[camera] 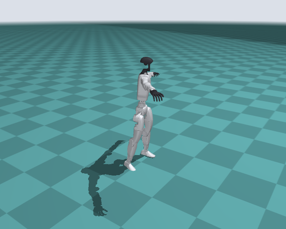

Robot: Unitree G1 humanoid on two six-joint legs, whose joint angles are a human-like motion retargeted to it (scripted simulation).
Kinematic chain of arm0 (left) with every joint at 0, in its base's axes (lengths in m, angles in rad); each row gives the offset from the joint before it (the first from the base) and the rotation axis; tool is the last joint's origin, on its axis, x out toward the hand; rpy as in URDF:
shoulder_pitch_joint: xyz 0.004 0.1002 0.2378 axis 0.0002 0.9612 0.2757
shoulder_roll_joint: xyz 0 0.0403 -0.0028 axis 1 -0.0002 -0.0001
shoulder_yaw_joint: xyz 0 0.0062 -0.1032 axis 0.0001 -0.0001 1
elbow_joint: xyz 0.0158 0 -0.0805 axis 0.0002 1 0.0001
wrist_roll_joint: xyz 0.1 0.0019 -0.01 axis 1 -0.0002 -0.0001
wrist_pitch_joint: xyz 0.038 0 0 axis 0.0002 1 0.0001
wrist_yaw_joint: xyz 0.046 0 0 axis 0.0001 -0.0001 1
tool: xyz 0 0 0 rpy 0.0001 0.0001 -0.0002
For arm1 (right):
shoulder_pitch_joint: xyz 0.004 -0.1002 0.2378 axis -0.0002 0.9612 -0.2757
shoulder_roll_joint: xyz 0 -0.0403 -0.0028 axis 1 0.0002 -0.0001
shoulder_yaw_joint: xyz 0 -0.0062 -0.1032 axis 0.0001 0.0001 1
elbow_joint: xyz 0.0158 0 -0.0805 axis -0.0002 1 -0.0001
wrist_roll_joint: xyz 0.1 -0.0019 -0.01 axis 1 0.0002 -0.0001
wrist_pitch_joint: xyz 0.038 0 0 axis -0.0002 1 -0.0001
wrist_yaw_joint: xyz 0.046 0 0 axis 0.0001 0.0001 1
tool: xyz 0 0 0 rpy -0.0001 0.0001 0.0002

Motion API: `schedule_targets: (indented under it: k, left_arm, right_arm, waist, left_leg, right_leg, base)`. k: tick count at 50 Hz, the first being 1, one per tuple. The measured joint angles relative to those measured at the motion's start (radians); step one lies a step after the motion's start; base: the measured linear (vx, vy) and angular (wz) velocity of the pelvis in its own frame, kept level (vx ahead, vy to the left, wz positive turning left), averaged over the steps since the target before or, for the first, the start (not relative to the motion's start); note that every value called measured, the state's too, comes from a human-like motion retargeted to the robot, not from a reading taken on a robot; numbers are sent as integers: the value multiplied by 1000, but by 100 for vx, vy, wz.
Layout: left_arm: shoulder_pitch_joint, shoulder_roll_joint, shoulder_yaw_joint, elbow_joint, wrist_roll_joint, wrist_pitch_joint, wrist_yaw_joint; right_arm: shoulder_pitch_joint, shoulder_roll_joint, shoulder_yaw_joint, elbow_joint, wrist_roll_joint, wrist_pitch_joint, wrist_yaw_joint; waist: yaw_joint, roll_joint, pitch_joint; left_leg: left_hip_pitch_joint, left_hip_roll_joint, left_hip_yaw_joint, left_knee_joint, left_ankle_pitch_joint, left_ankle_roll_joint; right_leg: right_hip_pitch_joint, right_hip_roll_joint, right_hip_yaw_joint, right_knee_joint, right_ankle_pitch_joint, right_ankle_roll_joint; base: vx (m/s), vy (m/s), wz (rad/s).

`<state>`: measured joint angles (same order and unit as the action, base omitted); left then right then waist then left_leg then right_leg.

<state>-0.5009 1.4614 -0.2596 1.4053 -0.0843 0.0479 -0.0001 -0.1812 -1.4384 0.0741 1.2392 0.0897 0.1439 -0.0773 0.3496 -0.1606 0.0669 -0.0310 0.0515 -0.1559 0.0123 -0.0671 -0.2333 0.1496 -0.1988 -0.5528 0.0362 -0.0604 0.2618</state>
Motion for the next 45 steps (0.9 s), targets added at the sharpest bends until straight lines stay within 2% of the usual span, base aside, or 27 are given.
schedule_targets:
  k: [5,8,10,12,18,20,30,32,34,38,40,42,45]
  left_arm:
    - [213,-29,157,12,30,9,0]
    - [427,-68,336,-3,50,11,16]
    - [532,-96,417,-8,69,8,26]
    - [673,-141,530,-18,74,12,37]
    - [853,-243,682,-3,8,23,42]
    - [894,-276,740,4,-31,24,40]
    - [981,-357,922,45,-305,60,48]
    - [987,-365,959,54,-297,59,44]
    - [986,-372,950,47,-335,61,45]
    - [963,-387,932,35,-351,54,44]
    - [949,-393,936,32,-317,45,37]
    - [935,-394,896,17,-337,44,34]
    - [913,-397,854,1,-312,37,27]
  right_arm:
    - [-208,-15,184,-41,-47,-5,-24]
    - [-463,8,424,-45,-90,-5,-40]
    - [-572,35,524,-53,-112,-11,-43]
    - [-781,87,722,-43,-144,-1,-70]
    - [-1090,254,957,-32,-173,6,-97]
    - [-1173,315,1001,-22,-176,4,-97]
    - [-1371,559,1116,7,-157,33,-98]
    - [-1381,575,1109,1,-195,28,-103]
    - [-1397,600,1132,12,-190,36,-96]
    - [-1418,617,1143,27,-207,34,-88]
    - [-1414,604,1121,21,-236,21,-89]
    - [-1422,612,1135,33,-209,29,-81]
    - [-1427,601,1134,37,-199,26,-81]
  waist:
    - [195,-39,23]
    - [297,-51,30]
    - [373,-62,31]
    - [419,-64,27]
    - [569,-70,25]
    - [605,-60,22]
    - [699,-55,50]
    - [707,-42,44]
    - [693,-59,59]
    - [663,-62,61]
    - [653,-43,46]
    - [621,-62,57]
    - [577,-55,50]
  left_leg:
    - [-18,-37,-87,-16,21,9]
    - [-27,-55,-125,-24,31,14]
    - [-35,-66,-149,-24,36,23]
    - [-49,-79,-172,-24,42,23]
    - [-95,-123,-260,-9,61,37]
    - [-108,-135,-287,6,55,50]
    - [-152,-183,-399,-9,101,44]
    - [-145,-171,-395,1,76,61]
    - [-155,-184,-409,-21,109,38]
    - [-153,-178,-405,-38,116,33]
    - [-141,-157,-379,-18,78,55]
    - [-149,-170,-373,-36,109,30]
    - [-141,-161,-337,-33,101,31]
  right_leg:
    - [24,-25,-89,17,-12,0]
    - [31,-38,-127,28,-17,-6]
    - [34,-45,-150,34,-20,-14]
    - [34,-52,-175,38,-19,-16]
    - [48,-65,-268,42,-15,-33]
    - [50,-72,-303,67,-27,-53]
    - [68,-70,-419,48,-7,-58]
    - [62,-77,-429,103,-34,-94]
    - [63,-73,-431,58,-11,-60]
    - [60,-68,-429,46,-5,-58]
    - [50,-76,-420,108,-35,-99]
    - [48,-75,-397,52,-7,-53]
    - [42,-74,-362,40,1,-50]
  base:
    - [5,6,97]
    - [5,6,73]
    - [5,6,68]
    - [4,7,71]
    - [3,7,84]
    - [4,7,89]
    - [3,4,63]
    - [0,0,0]
    - [-1,0,24]
    - [1,0,-6]
    - [3,0,-42]
    - [-2,-1,-38]
    - [0,0,-63]
